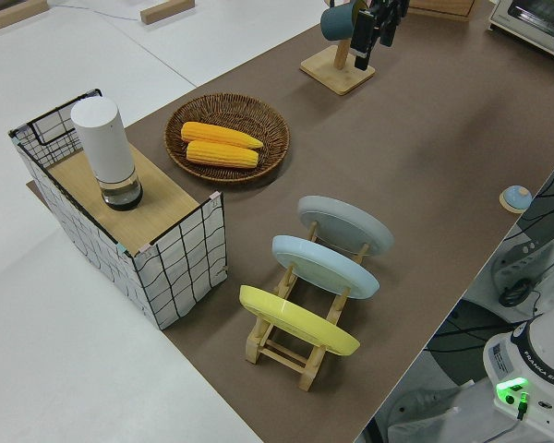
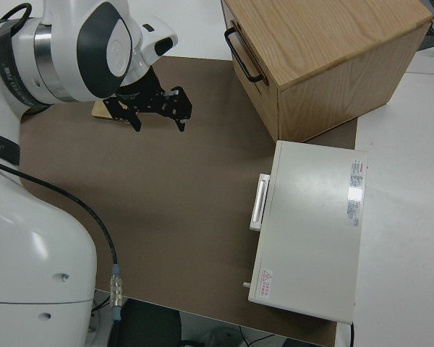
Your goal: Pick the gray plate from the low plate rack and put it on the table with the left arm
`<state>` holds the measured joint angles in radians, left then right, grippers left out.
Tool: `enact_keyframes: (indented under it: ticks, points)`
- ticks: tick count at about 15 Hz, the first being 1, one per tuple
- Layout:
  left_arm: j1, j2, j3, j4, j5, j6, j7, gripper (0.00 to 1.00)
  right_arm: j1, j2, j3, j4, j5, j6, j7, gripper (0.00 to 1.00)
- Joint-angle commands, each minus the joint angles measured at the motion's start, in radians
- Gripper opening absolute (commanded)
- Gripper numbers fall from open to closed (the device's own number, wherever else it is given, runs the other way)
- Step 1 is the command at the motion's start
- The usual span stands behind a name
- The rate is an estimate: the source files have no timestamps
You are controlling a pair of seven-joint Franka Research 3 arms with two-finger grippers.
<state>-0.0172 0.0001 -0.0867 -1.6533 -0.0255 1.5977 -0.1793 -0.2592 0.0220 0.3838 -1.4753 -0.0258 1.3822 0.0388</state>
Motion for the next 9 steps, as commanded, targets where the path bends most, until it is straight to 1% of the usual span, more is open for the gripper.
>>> enact_keyframes:
  ticks: [1,9]
  points:
    - [0.008,0.014,-0.002,0.029,-0.002,-0.005,0.006,1.0,-0.023,-0.002,0.021,0.007,-0.005,-0.012,0.012,0.983]
    - [0.008,0.012,-0.002,0.03,0.009,-0.005,0.001,1.0,-0.023,-0.002,0.021,0.007,-0.006,-0.011,0.012,0.983]
